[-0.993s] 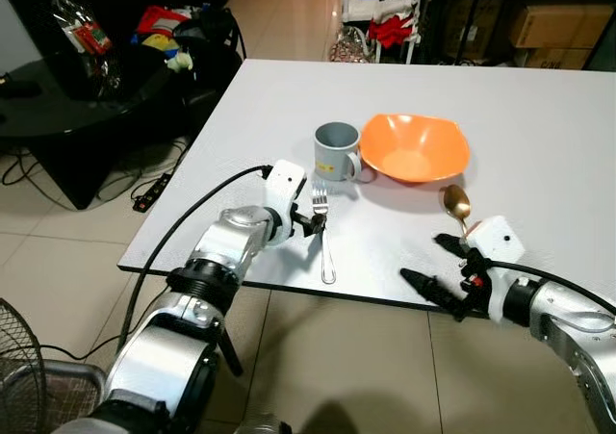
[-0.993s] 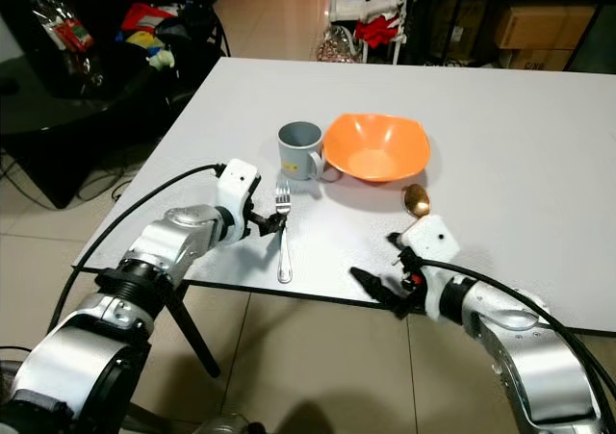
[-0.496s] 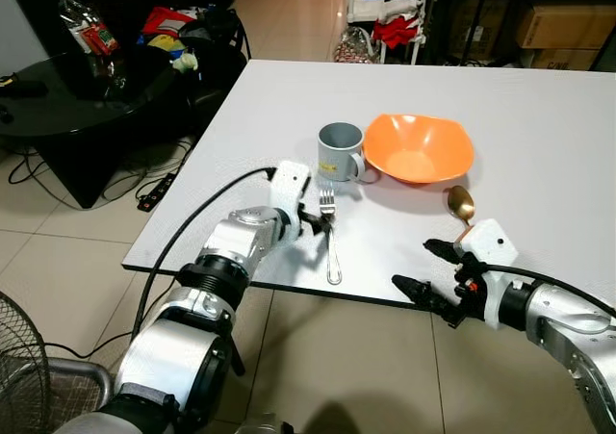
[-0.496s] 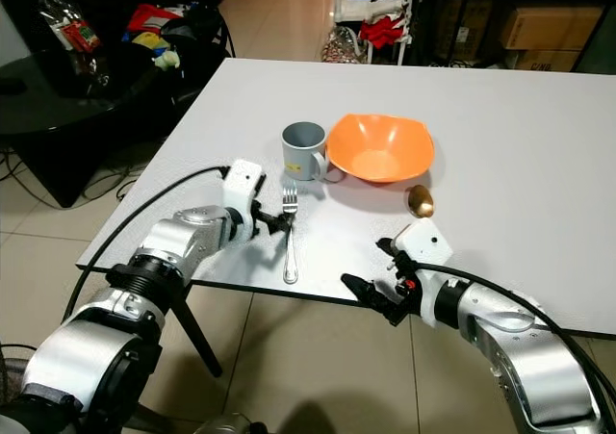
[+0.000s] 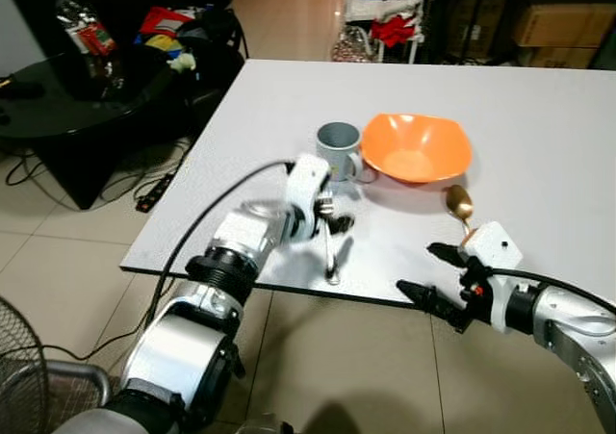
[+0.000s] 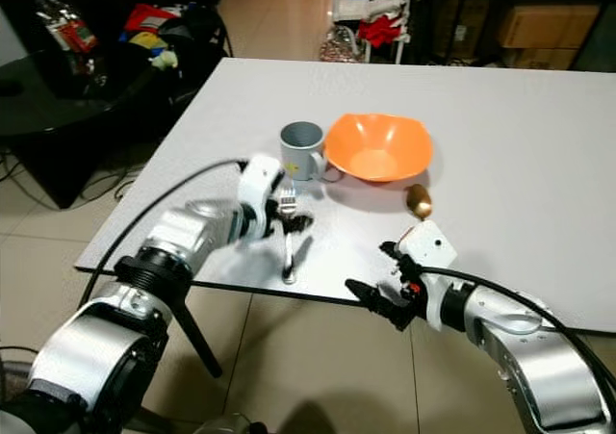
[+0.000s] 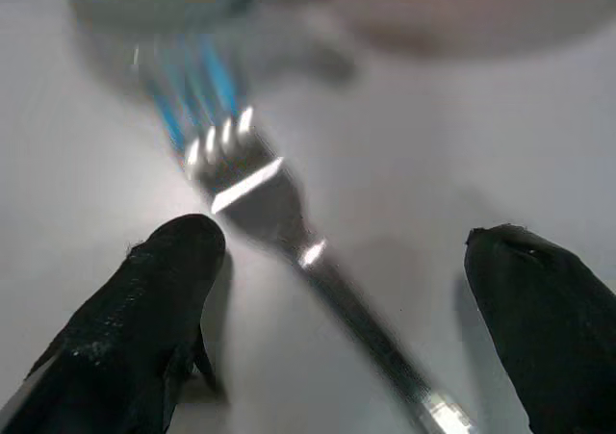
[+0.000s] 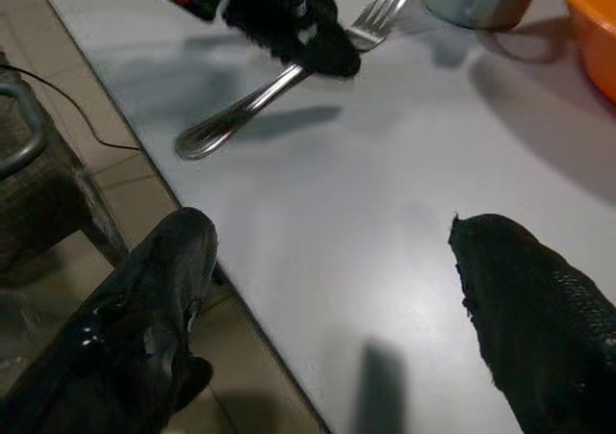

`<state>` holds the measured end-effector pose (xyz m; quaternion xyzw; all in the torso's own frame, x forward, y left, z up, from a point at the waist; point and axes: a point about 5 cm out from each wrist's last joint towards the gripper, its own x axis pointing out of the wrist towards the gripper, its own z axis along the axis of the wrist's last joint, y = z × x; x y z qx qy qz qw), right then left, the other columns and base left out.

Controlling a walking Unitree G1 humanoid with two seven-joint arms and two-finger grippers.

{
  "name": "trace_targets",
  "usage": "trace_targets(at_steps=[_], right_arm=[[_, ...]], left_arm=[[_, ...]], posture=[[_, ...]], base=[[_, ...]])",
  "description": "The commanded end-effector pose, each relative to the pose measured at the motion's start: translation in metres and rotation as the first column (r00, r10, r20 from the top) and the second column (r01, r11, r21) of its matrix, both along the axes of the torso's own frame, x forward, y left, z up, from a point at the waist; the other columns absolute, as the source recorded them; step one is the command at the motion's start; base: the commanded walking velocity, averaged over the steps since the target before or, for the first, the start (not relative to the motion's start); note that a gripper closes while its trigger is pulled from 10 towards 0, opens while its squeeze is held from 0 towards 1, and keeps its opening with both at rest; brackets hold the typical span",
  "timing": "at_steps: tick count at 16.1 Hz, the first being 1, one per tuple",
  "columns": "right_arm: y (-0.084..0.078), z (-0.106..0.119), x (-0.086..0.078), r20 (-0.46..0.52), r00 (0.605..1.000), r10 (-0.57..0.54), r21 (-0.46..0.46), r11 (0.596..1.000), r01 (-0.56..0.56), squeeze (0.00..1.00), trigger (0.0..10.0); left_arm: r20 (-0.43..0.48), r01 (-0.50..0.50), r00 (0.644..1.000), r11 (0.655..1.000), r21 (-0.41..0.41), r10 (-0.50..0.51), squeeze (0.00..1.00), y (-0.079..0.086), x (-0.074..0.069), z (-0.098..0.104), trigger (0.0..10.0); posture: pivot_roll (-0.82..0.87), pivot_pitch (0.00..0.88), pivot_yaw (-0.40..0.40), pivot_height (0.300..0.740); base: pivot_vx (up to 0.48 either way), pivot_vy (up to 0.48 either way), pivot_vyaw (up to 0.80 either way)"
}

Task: Setting the table

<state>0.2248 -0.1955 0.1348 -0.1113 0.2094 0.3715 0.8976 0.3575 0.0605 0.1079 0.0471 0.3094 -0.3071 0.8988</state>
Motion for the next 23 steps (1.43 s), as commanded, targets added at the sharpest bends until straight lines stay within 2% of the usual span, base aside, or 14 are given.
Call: trace_targets(at_steps=[1,3,4,5,8,15,23], right_arm=[[0.006,0.004,-0.004,-0.003,0.998,0.056,0.013,0.998,-0.056,0.0,10.0],[0.008,0.005,-0.007,-0.01,0.997,0.077,0.024,0.997,-0.077,0.0,10.0],[0.008,0.005,-0.007,-0.011,0.997,0.075,0.024,0.997,-0.075,0.0,10.0],[0.007,0.005,-0.007,-0.01,0.997,0.075,0.024,0.997,-0.075,0.0,10.0],[0.008,0.005,-0.007,-0.014,0.997,0.077,0.025,0.997,-0.077,0.0,10.0],[0.009,0.004,-0.008,-0.027,0.996,0.089,0.032,0.996,-0.088,0.0,10.0],[0.011,0.004,-0.005,-0.022,0.996,0.09,0.029,0.996,-0.089,0.0,10.0]], left_arm=[[-0.02,-0.039,0.999,0.997,0.069,0.041,0.0,0.012,-0.002,-0.011,10.0],[-0.029,-0.08,0.996,0.993,0.087,0.082,0.0,0.02,-0.002,-0.016,10.0],[-0.032,-0.091,0.995,0.992,0.083,0.094,0.0,0.022,-0.002,-0.017,4.1],[-0.037,-0.096,0.994,0.993,0.073,0.099,0.0,0.022,-0.001,-0.017,0.0],[-0.031,-0.081,0.996,0.991,0.105,0.085,0.0,0.024,0.0,-0.018,0.0],[-0.034,-0.086,0.995,0.991,0.104,0.09,0.0,0.029,0.0,-0.018,0.0],[-0.038,-0.168,0.985,0.983,0.07,0.171,0.0,0.036,0.003,-0.017,0.0]], posture=[[0.01,0.0,0.112,0.74],[0.01,0.0,0.114,0.74],[0.01,0.0,0.115,0.74],[0.01,0.0,0.115,0.74],[0.01,0.0,0.115,0.74],[0.01,0.0,0.114,0.74],[0.02,0.0,0.112,0.74]], base=[[0.0,0.0,0.0],[0.0,0.0,0.0],[0.0,0.0,0.0],[0.0,0.0,0.0],[0.0,0.0,0.0],[0.0,0.0,0.0],[0.0,0.0,0.0]])
